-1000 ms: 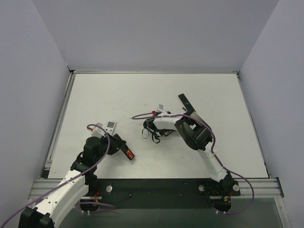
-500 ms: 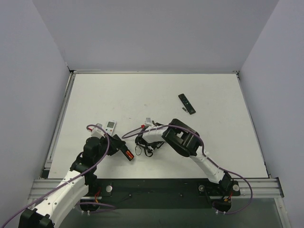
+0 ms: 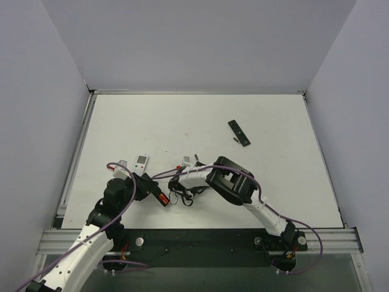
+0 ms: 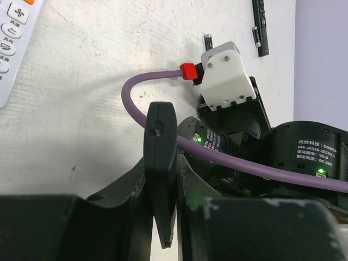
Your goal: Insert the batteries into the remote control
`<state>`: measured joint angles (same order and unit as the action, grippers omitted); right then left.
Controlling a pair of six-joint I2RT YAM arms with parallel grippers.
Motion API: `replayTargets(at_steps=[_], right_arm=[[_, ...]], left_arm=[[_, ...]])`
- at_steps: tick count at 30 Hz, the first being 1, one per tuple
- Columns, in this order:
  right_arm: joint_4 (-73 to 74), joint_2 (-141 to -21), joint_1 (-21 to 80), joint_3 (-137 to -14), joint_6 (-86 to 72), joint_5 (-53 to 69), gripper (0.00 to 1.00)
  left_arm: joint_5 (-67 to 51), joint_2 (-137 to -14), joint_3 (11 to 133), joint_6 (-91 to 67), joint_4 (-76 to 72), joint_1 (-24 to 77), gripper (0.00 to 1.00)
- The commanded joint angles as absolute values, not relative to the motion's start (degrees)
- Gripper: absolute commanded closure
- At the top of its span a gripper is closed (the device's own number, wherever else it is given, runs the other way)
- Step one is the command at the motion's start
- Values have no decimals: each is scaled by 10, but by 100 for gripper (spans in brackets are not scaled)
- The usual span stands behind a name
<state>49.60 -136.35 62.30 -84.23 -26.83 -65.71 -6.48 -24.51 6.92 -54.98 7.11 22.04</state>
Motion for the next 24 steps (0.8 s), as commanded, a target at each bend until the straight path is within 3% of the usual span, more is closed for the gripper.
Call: replayTargets(at_steps=[1,7,15,20,24], right_arm=[[446,-1308,647,-823,-233,-578,75],[392,-1223,649,-799,-189,-474,68],[333,-1093,609,-740,-130,-303,48],[237,-969,489,-643,-91,-89,31],[192,-922,404,-589,-53,39,30]], left_arm=[[-63,-222,102,-555,82,219,100],[-64,-210,106,-555,93,220,100],[-75,-206,106,-553,84,219,100],[-78,-201,103,-551,72,219,100],[-85,-207,99,-551,54,219,100]])
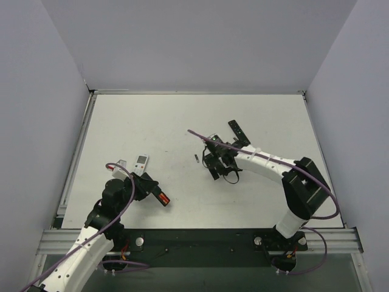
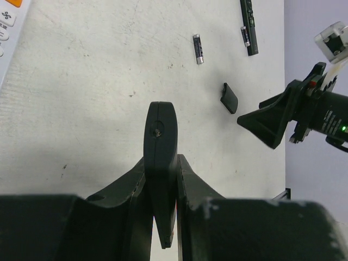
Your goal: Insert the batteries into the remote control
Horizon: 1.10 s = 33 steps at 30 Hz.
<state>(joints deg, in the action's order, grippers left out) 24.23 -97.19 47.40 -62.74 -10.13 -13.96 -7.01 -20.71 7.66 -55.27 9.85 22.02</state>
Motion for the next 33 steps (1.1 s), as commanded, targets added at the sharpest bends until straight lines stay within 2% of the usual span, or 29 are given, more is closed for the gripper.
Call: replayTargets(at_steps=[1,6,14,24,33], right_arm=[[176,-917,390,-575,-47,60,32],[147,-920,315,-561,-4,153,32],[139,-964,280,-586,48,179,24],[212,-1034,289,-641,60,206,24],[237,-1049,362,-633,37,179,28]], left_arm=[[-86,-209,99,-551,50,220,100],[-96,-219,99,-548,33,219,100],[-104,-226,98,-543,23,219,100],[-107,-229,91,-548,11,220,100],[-110,-241,94,-548,9,220,100]])
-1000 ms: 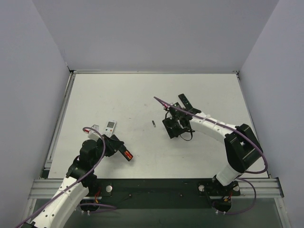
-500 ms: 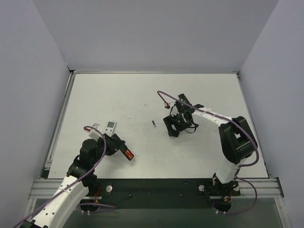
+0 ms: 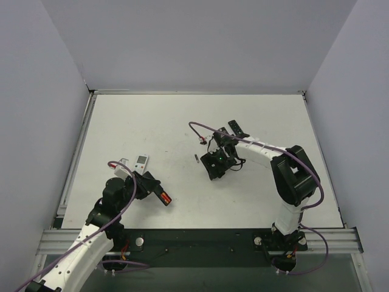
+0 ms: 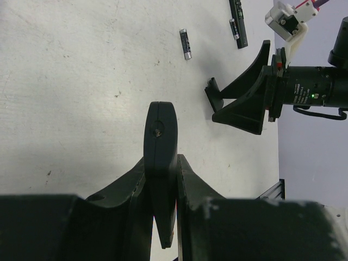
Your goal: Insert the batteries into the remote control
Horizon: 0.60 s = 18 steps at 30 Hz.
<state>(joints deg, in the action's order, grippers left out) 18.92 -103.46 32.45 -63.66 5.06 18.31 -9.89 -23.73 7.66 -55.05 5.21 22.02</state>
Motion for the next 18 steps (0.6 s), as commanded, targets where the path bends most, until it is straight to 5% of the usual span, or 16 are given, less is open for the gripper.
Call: replayTargets(at_steps=[1,8,18], right_arm=[[238,-1048,370,-630,27,172,31],[235,-1052,410,-635,-46,62,40],[214,-1049,417,-649,-219,9,39]], left_arm=[[-109,-242,93,-548,8,220,100],[-108,-248,92,-550,-13,219,100],[-105,-254,94,-554,-16,219,100]])
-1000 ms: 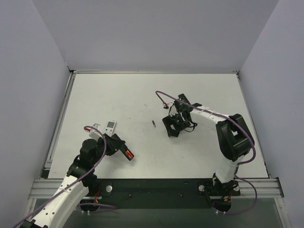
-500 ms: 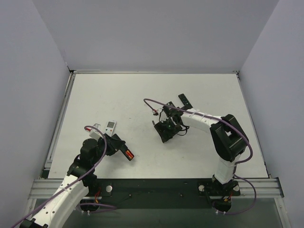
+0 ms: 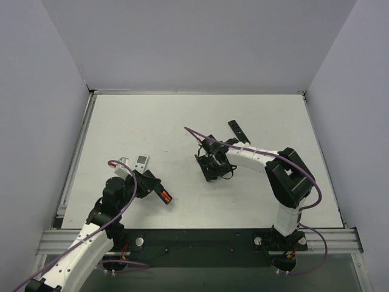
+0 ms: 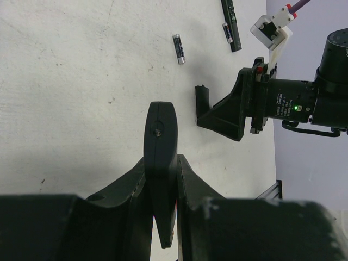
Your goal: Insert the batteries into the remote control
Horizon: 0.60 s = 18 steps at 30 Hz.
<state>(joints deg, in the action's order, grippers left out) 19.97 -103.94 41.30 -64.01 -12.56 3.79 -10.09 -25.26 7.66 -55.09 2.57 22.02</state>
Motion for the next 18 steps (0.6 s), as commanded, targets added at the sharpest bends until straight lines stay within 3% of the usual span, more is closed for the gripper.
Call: replayTargets(at_steps=[1,11,18], right_arm=[[214,-1053,419,-650,-228,10,39],[202,-1074,439,-649,-286,-34,39],[192,-1086,439,-640,-288,-67,46]], left_arm=[[-105,-256,94,-554,-18,219,100],[-108,-265,91,-557,-31,220,100],[-109,-273,90,-560,-42,219,100]])
